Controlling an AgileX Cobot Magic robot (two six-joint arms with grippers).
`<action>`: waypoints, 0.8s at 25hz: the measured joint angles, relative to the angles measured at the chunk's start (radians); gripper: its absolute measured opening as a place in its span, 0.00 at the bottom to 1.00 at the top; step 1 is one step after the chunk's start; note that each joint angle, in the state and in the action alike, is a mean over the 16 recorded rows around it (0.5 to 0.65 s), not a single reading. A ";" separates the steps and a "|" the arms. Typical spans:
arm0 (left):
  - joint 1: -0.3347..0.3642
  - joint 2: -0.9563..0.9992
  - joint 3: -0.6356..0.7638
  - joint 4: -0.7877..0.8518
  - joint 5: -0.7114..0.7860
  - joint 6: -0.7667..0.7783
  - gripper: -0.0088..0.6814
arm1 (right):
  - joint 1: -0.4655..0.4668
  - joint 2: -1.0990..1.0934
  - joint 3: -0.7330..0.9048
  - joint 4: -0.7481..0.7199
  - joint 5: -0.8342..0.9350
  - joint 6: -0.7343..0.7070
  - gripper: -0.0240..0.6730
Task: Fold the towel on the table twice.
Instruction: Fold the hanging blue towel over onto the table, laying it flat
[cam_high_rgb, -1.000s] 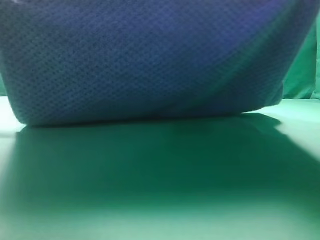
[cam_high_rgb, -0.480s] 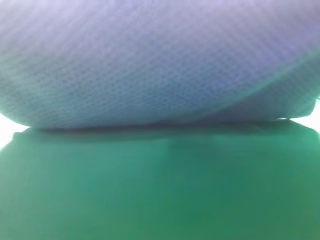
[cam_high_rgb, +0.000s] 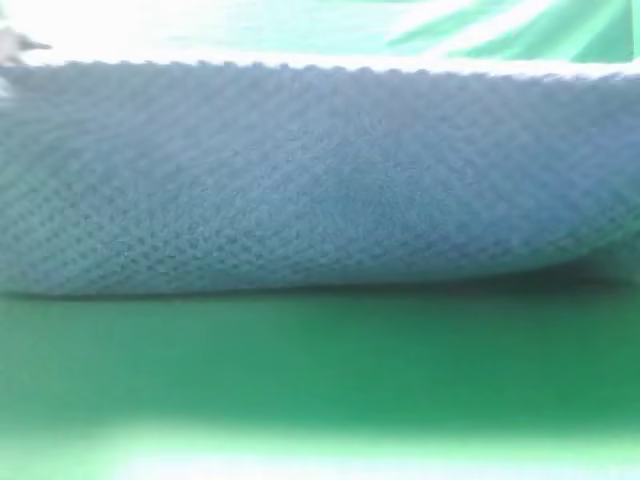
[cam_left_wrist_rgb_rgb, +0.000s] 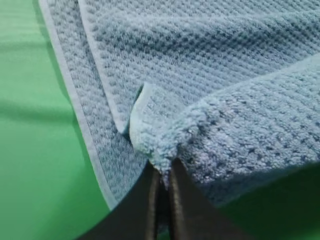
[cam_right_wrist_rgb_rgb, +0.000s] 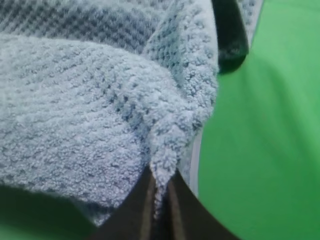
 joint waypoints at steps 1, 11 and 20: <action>0.002 0.025 -0.016 0.023 -0.010 -0.015 0.01 | 0.000 0.031 -0.023 -0.004 -0.003 -0.006 0.03; 0.049 0.313 -0.230 0.259 -0.076 -0.182 0.01 | -0.001 0.359 -0.315 -0.052 -0.065 -0.034 0.03; 0.082 0.522 -0.372 0.322 -0.138 -0.220 0.01 | -0.006 0.589 -0.518 -0.100 -0.152 -0.038 0.03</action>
